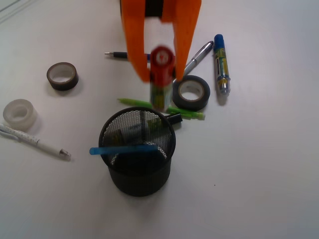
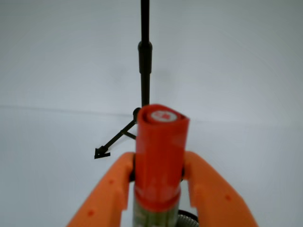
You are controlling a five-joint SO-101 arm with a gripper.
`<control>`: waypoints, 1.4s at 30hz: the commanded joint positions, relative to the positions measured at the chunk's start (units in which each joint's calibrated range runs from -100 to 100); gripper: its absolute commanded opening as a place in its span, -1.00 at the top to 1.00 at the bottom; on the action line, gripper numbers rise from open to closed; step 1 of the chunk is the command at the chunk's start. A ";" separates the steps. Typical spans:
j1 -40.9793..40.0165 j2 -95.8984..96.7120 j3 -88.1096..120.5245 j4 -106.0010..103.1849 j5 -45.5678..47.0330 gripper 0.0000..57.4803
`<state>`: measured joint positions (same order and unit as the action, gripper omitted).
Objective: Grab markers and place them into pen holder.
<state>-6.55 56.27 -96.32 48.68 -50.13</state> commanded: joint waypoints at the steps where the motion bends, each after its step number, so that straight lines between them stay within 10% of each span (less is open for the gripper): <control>1: 0.16 2.59 -2.69 -5.38 0.39 0.99; 14: 3.67 16.02 -2.69 -24.54 -0.34 0.92; 21: 3.30 17.89 -2.87 -28.65 -0.29 -0.21; 42: -3.81 -12.97 -2.87 46.07 10.45 -0.14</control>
<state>-7.51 49.30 -96.68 80.30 -37.44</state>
